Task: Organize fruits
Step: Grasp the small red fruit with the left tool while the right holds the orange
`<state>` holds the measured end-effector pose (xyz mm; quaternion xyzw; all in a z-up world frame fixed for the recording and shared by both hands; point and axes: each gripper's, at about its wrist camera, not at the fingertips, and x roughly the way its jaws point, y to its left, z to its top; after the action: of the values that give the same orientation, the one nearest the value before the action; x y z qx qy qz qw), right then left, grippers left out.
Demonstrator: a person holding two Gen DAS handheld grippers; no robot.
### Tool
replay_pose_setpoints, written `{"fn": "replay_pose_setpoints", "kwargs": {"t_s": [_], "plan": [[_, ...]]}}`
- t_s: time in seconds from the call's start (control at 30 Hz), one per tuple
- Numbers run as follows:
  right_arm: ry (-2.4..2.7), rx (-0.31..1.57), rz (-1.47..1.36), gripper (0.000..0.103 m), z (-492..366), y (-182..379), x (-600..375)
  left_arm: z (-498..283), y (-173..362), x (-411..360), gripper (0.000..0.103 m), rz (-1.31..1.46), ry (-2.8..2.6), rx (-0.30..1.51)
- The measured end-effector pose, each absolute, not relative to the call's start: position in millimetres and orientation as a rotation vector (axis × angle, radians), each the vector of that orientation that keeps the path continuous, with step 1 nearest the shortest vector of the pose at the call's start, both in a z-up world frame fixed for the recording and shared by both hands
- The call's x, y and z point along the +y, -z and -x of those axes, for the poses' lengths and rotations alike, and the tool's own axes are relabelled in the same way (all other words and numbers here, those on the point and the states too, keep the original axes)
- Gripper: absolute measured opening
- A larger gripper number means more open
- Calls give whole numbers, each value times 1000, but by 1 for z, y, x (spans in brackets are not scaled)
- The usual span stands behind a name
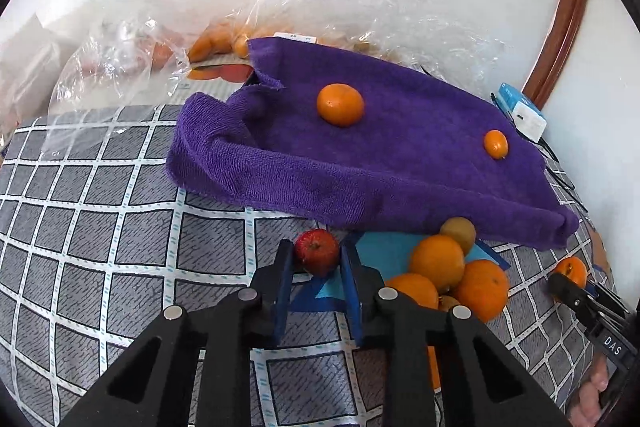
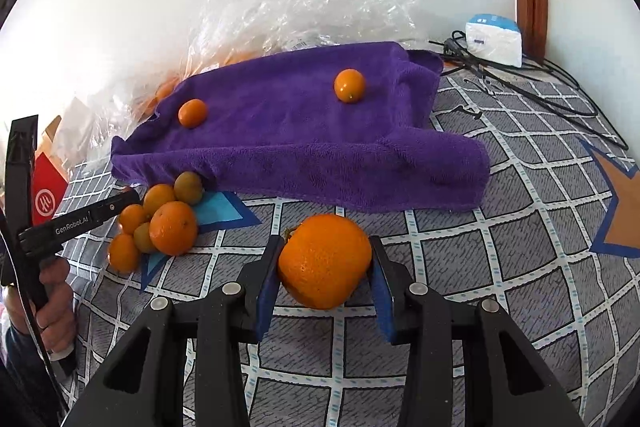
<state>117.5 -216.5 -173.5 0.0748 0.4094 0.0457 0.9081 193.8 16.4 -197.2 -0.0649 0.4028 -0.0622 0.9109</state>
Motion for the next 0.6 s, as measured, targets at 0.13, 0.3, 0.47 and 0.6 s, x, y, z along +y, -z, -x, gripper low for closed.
{"fn": "replay_pose_setpoints", "kwargs": {"t_s": [0.13,0.3,0.47,0.6], "plan": [[-87,833,-149,41,-116,173,-216,-192,194,20,23,162,112,802],[-91,827,-125,41,-114,172,-212,-183,187,31,23,217,110,757],[-78,823,-123,41,-113,171,-212,-175,177,36,23,251,140,699],[-89,828,-140,41,-114,171,-214,-171,170,39,23,255,147,667]]}}
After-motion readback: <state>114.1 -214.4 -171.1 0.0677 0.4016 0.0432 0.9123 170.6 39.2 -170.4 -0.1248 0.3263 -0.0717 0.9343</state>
